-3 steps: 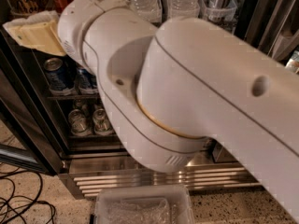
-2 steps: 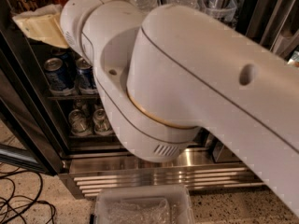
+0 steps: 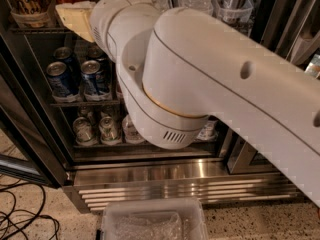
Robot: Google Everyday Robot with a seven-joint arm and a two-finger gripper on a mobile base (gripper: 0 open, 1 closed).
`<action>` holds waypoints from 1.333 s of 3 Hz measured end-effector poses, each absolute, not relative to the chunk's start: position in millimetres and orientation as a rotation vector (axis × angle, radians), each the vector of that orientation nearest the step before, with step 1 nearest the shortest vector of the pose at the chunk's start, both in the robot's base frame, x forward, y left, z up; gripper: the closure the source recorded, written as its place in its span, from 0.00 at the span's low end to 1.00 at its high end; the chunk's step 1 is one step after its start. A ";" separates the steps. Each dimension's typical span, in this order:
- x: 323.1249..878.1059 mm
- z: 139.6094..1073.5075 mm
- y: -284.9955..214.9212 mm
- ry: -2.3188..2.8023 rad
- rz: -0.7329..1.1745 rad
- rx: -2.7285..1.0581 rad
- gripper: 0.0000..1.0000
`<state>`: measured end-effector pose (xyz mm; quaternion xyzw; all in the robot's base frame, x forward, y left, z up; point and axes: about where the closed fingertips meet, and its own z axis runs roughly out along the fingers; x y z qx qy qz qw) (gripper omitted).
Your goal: Pick water bottle from top shelf of fridge
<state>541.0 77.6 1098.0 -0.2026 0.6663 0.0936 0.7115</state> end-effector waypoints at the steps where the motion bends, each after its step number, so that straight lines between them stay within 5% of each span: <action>1: 559.7 1083.9 66.3 1.477 0.195 -0.428 0.15; 4: 568.6 1075.0 28.0 1.411 0.102 -0.343 0.25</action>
Offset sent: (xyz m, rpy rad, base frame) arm 0.0398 -0.0413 -0.0397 0.0266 -0.0553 -0.0951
